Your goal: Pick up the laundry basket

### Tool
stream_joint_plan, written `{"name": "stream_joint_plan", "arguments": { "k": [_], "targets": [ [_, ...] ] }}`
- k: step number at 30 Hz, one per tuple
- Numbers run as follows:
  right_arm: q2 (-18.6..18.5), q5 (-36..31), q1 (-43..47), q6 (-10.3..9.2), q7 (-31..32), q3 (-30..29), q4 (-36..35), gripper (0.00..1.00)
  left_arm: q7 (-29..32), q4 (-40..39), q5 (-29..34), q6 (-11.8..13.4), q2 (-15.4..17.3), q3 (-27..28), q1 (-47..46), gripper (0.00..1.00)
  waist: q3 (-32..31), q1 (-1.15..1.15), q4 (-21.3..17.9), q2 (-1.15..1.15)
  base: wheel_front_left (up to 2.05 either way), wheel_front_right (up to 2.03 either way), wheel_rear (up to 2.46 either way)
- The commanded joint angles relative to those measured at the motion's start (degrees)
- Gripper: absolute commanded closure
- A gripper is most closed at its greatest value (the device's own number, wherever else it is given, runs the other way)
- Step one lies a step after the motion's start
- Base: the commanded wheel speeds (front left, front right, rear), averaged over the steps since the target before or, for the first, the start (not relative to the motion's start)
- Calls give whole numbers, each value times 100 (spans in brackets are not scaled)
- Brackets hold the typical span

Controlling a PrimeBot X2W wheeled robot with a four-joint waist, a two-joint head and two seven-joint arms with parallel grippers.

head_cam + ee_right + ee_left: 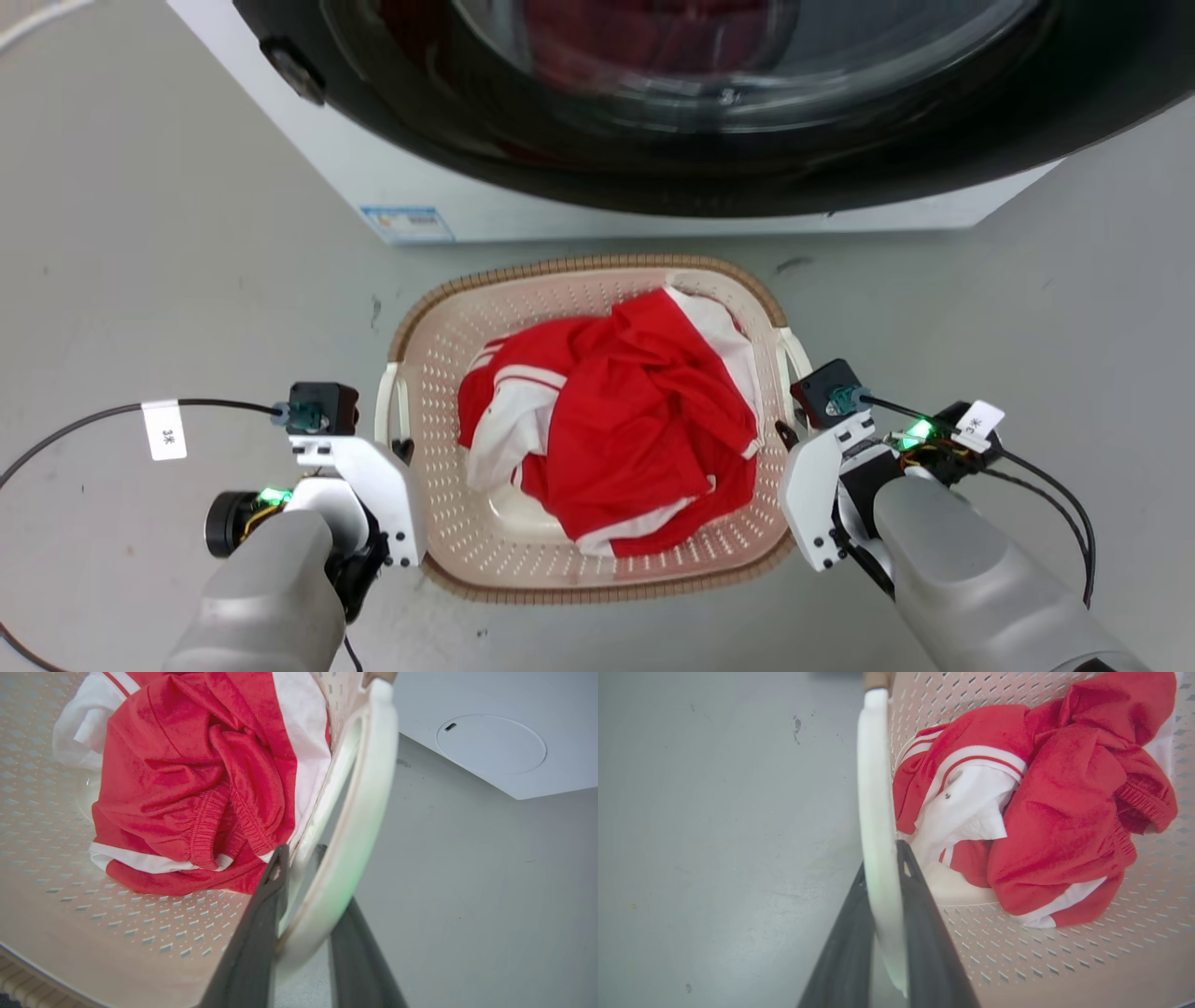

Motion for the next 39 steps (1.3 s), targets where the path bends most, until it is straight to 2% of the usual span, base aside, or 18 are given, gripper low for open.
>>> {"name": "stream_joint_plan", "arguments": {
  "k": [1, 13, 23, 29, 39],
  "targets": [
    [3, 49, 109, 18, 31, 83, 3, 100, 58, -27, -43, 15, 85, -50, 82, 100, -275, 0, -115, 0, 0, 0, 0],
    [-4, 844, 608, 18, 634, 727, -94, 100, 803, -156, -501, 15, 228, -522, 510, 100, -1349, 0, -327, 0, 0, 0, 0],
    [-3, 1434, 926, 18, 956, 1268, -46, 100, 1151, -218, -838, 14, 247, -814, 815, 100, -2071, 0, -447, 0, 0, 0, 0],
    [-64, 1810, 1107, 18, 1203, 1570, -110, 100, 1424, -295, -1032, 14, 238, -1006, 983, 100, -2445, 0, -479, 0, 0, 0, 0],
    [-203, 2347, 1119, 18, 1441, 1994, -212, 100, 1670, -390, -1360, 12, 238, -1209, 1059, 100, -2717, 0, -498, 0, 0, 0, 0]
  ]
}}
